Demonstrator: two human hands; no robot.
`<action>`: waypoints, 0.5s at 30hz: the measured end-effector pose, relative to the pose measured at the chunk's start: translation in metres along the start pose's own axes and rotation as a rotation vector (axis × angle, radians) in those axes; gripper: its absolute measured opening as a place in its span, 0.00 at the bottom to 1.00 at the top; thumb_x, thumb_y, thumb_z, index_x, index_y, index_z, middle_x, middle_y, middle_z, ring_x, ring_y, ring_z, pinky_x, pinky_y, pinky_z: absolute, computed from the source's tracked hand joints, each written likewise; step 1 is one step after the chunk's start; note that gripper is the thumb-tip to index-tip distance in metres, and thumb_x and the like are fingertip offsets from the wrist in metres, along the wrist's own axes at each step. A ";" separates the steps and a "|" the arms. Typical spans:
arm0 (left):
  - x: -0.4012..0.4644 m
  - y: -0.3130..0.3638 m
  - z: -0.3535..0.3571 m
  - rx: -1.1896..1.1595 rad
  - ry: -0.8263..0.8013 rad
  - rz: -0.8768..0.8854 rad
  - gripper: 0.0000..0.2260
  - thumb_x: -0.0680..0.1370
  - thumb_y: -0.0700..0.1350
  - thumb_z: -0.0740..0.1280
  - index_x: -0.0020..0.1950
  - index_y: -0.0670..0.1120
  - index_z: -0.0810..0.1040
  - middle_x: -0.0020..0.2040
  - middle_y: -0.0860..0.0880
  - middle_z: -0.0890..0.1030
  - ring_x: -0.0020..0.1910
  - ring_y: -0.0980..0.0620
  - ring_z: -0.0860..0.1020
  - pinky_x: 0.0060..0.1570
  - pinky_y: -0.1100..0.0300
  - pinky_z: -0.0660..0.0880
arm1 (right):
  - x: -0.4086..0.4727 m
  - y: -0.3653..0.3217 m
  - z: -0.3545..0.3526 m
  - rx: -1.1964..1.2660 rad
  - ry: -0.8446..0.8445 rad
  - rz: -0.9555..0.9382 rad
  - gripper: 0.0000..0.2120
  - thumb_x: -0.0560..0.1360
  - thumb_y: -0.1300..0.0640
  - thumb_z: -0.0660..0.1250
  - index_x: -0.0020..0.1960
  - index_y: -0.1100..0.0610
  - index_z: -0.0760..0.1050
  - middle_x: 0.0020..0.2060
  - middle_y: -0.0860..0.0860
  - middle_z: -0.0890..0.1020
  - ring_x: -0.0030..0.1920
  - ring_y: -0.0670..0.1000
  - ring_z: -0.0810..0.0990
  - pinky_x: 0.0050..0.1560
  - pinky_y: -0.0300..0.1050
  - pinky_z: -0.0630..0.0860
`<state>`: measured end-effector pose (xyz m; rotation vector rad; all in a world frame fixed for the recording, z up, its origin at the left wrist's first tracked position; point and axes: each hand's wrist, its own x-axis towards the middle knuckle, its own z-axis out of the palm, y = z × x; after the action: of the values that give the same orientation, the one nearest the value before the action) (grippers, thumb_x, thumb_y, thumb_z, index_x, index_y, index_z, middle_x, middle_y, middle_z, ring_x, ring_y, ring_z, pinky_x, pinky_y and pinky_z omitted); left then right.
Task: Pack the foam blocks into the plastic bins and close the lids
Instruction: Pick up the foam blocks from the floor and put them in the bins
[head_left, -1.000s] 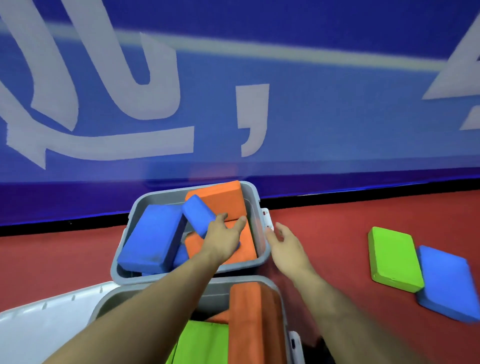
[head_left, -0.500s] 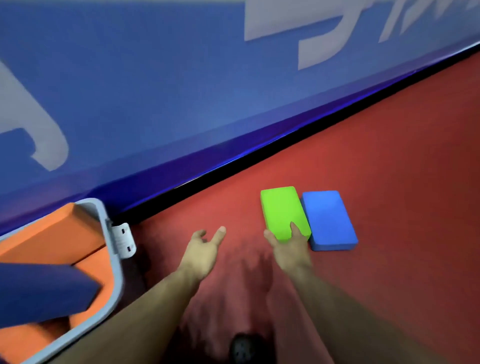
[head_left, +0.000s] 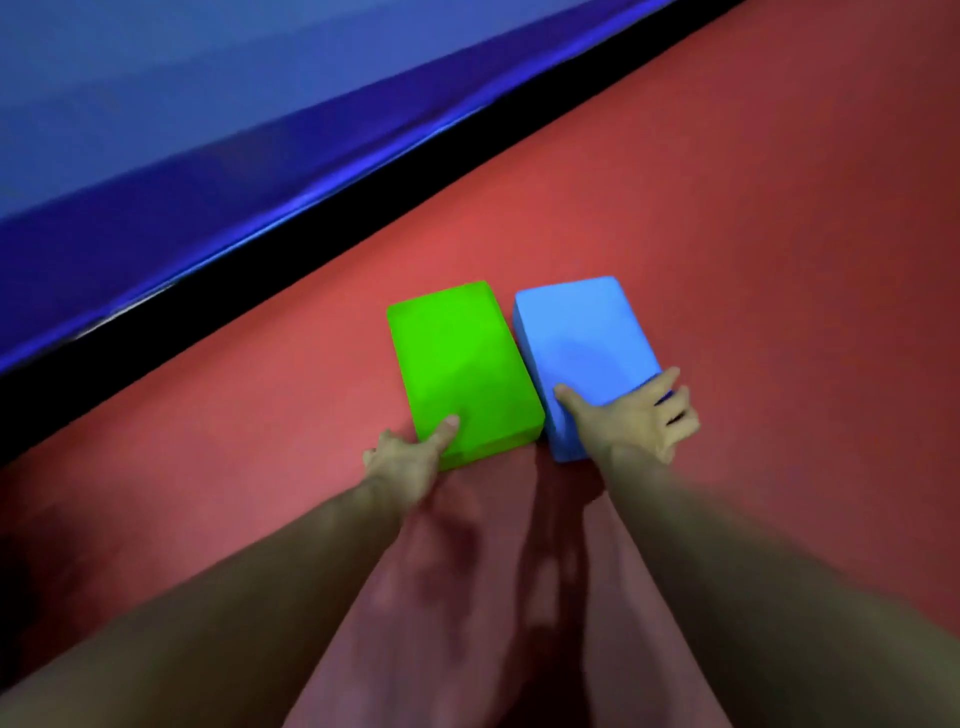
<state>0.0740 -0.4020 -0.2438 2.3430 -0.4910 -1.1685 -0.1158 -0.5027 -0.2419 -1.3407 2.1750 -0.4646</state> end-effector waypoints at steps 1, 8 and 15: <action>0.011 -0.005 0.010 -0.035 0.000 -0.025 0.58 0.58 0.82 0.65 0.73 0.40 0.72 0.70 0.37 0.75 0.70 0.37 0.72 0.71 0.47 0.69 | 0.005 0.003 0.006 0.002 0.035 0.014 0.64 0.63 0.30 0.76 0.82 0.60 0.46 0.80 0.58 0.52 0.78 0.61 0.51 0.75 0.57 0.59; 0.048 -0.028 0.056 -0.414 0.023 -0.142 0.56 0.45 0.81 0.71 0.62 0.45 0.76 0.60 0.34 0.81 0.58 0.31 0.81 0.59 0.30 0.76 | 0.008 0.010 0.029 0.094 0.101 0.091 0.49 0.56 0.33 0.81 0.67 0.50 0.62 0.74 0.56 0.59 0.72 0.64 0.61 0.66 0.62 0.70; 0.038 -0.008 0.014 -0.573 0.130 0.017 0.48 0.46 0.71 0.78 0.55 0.49 0.63 0.54 0.43 0.80 0.52 0.41 0.83 0.56 0.39 0.80 | -0.009 0.017 0.035 0.296 0.207 0.123 0.50 0.58 0.38 0.83 0.72 0.56 0.66 0.69 0.55 0.64 0.66 0.63 0.64 0.69 0.54 0.67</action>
<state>0.0849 -0.4176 -0.2800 1.8928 -0.1045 -0.9788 -0.1030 -0.4876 -0.2766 -1.0314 2.2287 -0.8709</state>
